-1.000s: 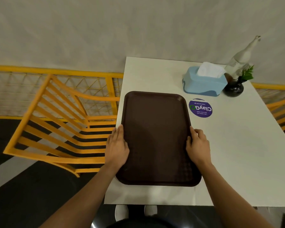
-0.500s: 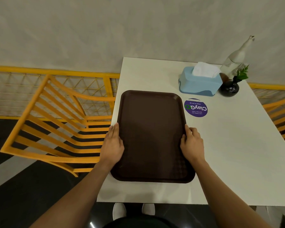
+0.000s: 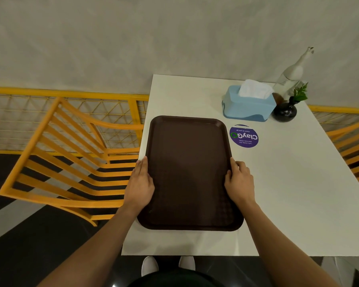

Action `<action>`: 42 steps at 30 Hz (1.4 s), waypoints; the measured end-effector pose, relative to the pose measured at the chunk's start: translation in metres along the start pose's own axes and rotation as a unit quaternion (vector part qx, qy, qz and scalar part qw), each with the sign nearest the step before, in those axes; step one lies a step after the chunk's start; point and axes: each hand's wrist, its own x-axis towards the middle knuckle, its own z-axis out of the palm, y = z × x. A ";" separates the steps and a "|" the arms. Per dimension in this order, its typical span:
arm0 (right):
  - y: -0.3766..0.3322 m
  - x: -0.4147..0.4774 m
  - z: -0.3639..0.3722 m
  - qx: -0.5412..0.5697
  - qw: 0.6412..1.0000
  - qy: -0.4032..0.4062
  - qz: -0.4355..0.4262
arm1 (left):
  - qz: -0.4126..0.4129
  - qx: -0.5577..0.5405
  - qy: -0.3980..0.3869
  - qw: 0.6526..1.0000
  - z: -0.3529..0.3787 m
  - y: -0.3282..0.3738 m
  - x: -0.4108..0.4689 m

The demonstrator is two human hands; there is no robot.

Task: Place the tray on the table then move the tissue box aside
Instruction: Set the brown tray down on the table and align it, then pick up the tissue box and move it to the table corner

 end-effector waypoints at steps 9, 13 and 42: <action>0.001 0.003 -0.004 -0.021 1.000 -0.009 0.003 | -0.008 -0.001 0.012 1.000 0.003 0.004 0.002; 0.001 0.003 -0.003 -0.028 1.000 -0.011 0.006 | -0.006 -0.005 0.004 1.000 0.003 0.003 0.002; 0.095 0.100 -0.068 0.156 0.984 0.083 0.034 | 0.185 -0.084 0.030 0.979 0.043 0.183 0.096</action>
